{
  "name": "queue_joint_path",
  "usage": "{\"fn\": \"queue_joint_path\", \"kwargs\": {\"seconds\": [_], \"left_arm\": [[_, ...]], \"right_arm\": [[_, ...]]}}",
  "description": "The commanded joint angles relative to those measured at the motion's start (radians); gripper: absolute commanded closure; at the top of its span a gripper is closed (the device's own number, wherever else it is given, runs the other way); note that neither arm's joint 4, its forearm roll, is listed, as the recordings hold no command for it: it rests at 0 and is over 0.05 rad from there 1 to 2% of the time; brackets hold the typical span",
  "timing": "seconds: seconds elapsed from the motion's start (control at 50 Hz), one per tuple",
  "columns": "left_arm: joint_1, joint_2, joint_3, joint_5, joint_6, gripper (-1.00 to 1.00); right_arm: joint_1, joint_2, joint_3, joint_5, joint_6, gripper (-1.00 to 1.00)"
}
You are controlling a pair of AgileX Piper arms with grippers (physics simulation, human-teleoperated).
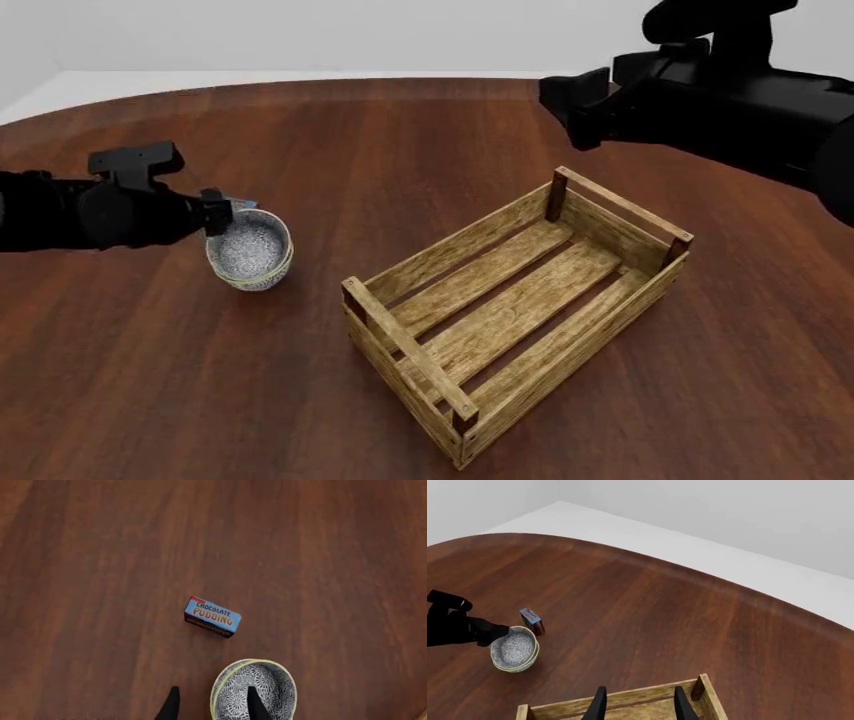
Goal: Stack the right bowl on the left bowl and place them in the tray.
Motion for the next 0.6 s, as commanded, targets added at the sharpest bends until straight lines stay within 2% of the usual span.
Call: {"fn": "queue_joint_path", "kwargs": {"seconds": [0.02,0.3,0.6], "left_arm": [[-0.02,-0.1,-0.014,0.074,0.054,-1.0],[-0.073,-0.181,0.042,0.116,0.158,-1.0],[-0.116,-0.197,0.077,0.144,0.261,-1.0]], "right_arm": [[0.002,-0.002,0.002,-0.001,-0.001,-1.0],[0.006,0.02,0.0,-0.007,-0.009,-1.0],[0.003,0.03,-0.001,-0.009,-0.017,-1.0]]}}
